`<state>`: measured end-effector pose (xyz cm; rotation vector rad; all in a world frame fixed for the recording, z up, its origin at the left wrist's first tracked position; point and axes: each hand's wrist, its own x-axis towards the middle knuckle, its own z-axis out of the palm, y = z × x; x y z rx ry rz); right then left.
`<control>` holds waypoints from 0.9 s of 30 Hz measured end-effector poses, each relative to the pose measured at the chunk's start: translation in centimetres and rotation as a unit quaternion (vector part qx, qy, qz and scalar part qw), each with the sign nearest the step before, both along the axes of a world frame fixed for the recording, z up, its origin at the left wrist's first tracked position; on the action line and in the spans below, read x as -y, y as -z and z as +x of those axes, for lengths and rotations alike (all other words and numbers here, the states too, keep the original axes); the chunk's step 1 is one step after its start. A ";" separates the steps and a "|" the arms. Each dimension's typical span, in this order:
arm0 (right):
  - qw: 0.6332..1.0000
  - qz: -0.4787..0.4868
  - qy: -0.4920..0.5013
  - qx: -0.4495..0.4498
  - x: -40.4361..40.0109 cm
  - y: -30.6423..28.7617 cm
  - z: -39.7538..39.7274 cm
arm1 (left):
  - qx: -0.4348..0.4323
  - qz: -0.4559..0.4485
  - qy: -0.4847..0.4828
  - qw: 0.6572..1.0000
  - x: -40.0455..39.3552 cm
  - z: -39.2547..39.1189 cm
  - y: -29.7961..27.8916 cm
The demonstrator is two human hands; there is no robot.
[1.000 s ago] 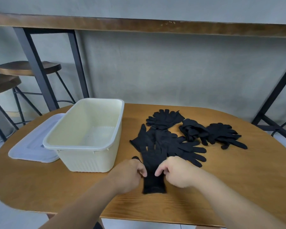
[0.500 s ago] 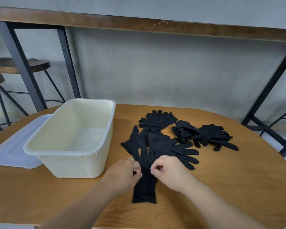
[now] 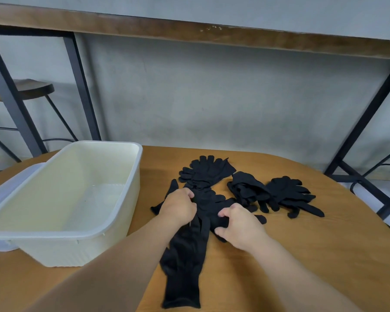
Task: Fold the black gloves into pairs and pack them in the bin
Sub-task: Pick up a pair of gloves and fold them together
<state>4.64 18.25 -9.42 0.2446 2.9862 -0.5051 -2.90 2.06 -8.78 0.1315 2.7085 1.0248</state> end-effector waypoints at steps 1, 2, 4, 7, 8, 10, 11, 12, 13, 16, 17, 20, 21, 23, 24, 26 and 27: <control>1.000 0.001 0.000 -0.015 -0.3 0.3 -0.3 | 0.008 -0.010 0.017 1.000 -0.3 -0.6 0.3; 1.000 0.001 0.001 -0.027 -0.5 0.4 -0.6 | 0.015 -0.020 0.038 0.999 -0.5 -1.1 0.5; 0.999 -0.004 0.009 -0.040 -1.0 0.6 -1.5 | 0.010 -0.049 0.081 0.995 -0.8 -1.7 0.7; 0.999 -0.001 0.021 -0.043 -1.9 0.8 -2.8 | -0.027 -0.119 0.117 0.986 -1.1 -2.6 0.7; 0.999 -0.001 0.024 -0.043 -2.3 0.7 -3.2 | -0.042 -0.139 0.120 0.982 -1.2 -2.9 0.6; 0.998 -0.010 0.038 -0.046 -2.8 0.5 -4.0 | -0.079 -0.156 0.109 0.979 -1.7 -3.4 0.4; 0.998 -0.016 0.046 -0.044 -3.1 0.3 -4.3 | -0.095 -0.147 0.097 0.980 -2.0 -3.6 0.3; 0.997 -0.023 0.054 -0.041 -3.4 0.2 -4.5 | -0.109 -0.127 0.085 0.982 -2.4 -3.8 0.3; 0.997 -0.031 0.060 -0.040 -3.7 0.0 -4.7 | -0.121 -0.096 0.075 0.985 -2.7 -4.0 0.3; 0.995 -0.054 0.058 -0.055 -4.0 -0.8 -4.8 | -0.107 0.004 0.061 0.992 -3.5 -4.4 -0.5; 0.994 -0.067 0.053 -0.073 -3.9 -1.2 -4.8 | -0.092 0.023 0.061 0.994 -3.6 -4.5 -1.1; 0.979 -0.127 0.042 -0.153 -3.2 -3.0 -4.8 | -0.064 0.076 0.074 0.992 -3.8 -4.7 -3.0; 0.975 -0.127 0.040 -0.178 -3.0 -3.6 -4.9 | -0.054 0.094 0.077 0.991 -3.9 -4.7 -3.6; 0.969 -0.101 0.048 -0.218 -2.9 -4.7 -5.1 | -0.042 0.117 0.078 0.989 -3.9 -4.6 -4.4; 0.967 -0.092 0.055 -0.230 -2.9 -5.3 -5.2 | -0.038 0.129 0.077 0.988 -3.9 -4.6 -4.8; 0.966 -0.105 0.067 -0.227 -3.2 -6.3 -5.4 | -0.016 0.182 0.067 0.981 -3.9 -4.2 -5.7; 0.965 -0.129 0.075 -0.214 -3.5 -6.7 -5.5 | 0.005 0.220 0.058 0.974 -3.9 -4.0 -6.2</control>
